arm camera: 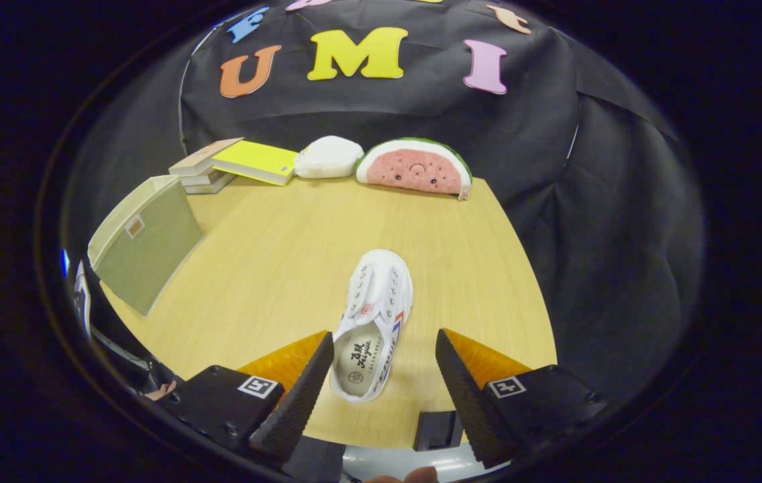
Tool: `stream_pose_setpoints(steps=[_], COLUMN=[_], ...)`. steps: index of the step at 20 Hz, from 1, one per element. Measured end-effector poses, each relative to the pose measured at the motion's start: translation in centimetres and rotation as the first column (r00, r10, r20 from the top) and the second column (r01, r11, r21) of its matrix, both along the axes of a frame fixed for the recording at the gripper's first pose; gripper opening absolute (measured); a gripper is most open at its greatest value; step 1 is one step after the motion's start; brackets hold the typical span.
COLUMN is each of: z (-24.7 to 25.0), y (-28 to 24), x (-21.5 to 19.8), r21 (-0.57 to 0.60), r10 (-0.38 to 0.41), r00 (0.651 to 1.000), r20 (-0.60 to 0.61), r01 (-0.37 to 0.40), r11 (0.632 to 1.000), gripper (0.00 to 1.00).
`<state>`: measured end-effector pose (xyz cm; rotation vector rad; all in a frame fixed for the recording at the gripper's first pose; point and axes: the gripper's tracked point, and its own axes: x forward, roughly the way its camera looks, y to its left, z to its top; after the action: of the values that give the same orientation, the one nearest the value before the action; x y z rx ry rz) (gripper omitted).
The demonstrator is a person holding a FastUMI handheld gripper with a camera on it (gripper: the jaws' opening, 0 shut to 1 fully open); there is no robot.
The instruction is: Open the storage box then place both shoes into the box .Put the left shoe in first, then the right shoe, with the right side of both shoes facing outward in a uniform manner.
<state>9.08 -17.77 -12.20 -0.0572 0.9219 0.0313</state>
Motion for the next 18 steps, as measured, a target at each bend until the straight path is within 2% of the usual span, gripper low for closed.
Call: stream_pose_setpoints(steps=[6,12,16,18], z=[-4.3,-6.8,-8.1,-8.4], y=[-0.2,-0.6,-0.1,0.3], x=[1.6,4.0,4.6,4.8], r21=[0.046,0.113,0.161,0.184], r10=[-0.004,-0.017,0.007,0.018], r00=[0.996,0.991,0.988,0.986], r20=[-0.092,-0.132,-0.157,-0.167], r01=[0.008,0.032,0.019,0.013], r11=[0.999,0.993,0.987,0.983], gripper=[0.98,0.98,0.92,0.82])
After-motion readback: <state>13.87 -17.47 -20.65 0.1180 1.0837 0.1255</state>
